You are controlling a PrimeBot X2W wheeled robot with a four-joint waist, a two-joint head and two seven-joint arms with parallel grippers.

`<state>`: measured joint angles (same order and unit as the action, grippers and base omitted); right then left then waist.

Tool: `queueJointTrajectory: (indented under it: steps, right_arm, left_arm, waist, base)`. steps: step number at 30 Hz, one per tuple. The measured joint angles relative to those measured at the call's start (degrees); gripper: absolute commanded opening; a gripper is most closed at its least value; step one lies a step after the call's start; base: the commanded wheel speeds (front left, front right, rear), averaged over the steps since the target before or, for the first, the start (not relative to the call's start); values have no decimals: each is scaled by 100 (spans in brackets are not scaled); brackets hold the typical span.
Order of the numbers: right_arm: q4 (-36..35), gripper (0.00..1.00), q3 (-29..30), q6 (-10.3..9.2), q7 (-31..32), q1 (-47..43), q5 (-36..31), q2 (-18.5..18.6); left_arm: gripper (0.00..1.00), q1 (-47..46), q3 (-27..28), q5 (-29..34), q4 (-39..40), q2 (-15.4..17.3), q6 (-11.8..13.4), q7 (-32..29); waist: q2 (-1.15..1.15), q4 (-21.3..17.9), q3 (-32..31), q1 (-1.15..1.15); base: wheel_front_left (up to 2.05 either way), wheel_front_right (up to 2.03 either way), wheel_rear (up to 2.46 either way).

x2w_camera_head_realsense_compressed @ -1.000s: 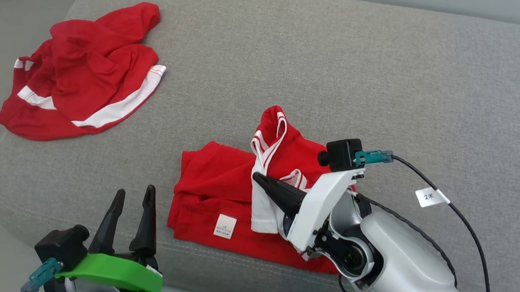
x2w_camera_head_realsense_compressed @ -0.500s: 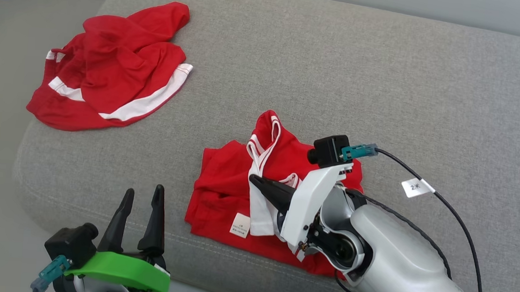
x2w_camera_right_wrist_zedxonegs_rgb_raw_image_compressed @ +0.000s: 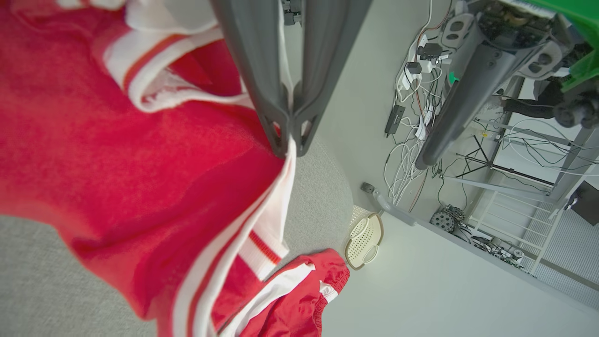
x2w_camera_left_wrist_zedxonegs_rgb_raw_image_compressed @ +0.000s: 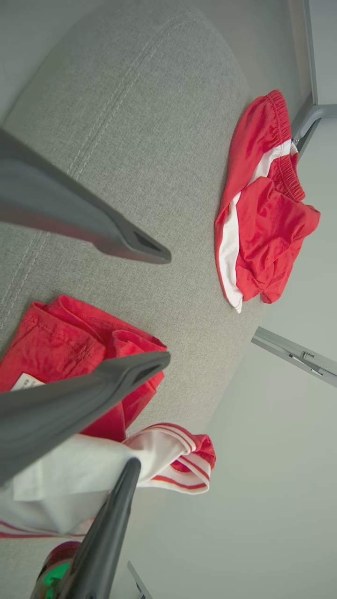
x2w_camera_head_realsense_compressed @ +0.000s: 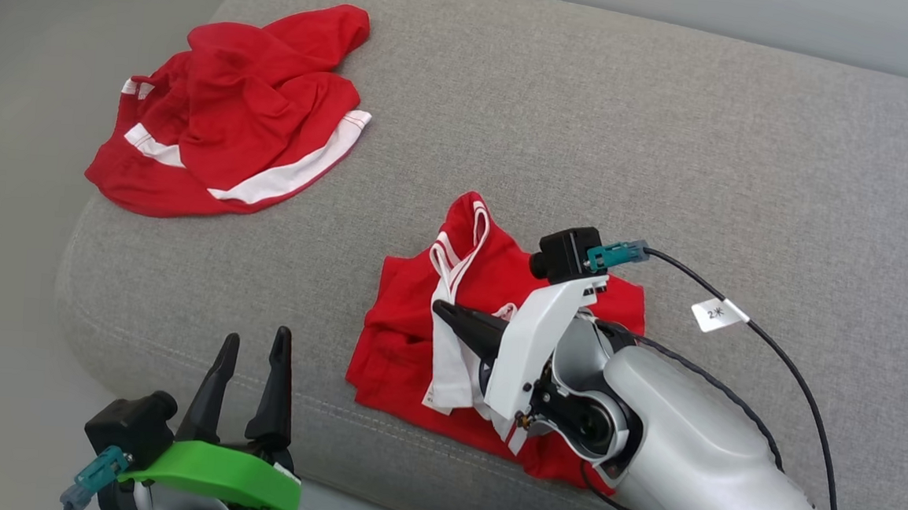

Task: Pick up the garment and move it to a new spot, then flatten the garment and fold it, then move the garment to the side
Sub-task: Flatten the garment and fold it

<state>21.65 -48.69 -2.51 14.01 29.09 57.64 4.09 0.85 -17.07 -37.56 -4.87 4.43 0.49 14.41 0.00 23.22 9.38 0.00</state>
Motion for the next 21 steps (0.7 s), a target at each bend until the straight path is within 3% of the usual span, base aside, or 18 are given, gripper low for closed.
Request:
queueJointTrajectory:
  steps: [1, 2, 21]
  right_arm:
    - [13, 86, -19, -4, -18, 18, 35, 1]
    - [34, 100, -49, -4, -29, 38, 66, 1]
    - [-30, 100, -380, 36, -544, 382, 575, -10]
  left_arm:
    - [96, -1, 1, 1, -10, -2, 0, 0]
    - [96, -1, 2, 0, -20, -3, 0, 0]
    - [97, 21, 212, 1, -35, 3, 13, 1]
  waist:
    - [0, 16, -7, 0]
    - [0, 29, -17, 0]
    - [0, -163, -296, 0]
  base:
    - [0, 0, 0]
    - [0, 0, 0]
    - [0, 0, 0]
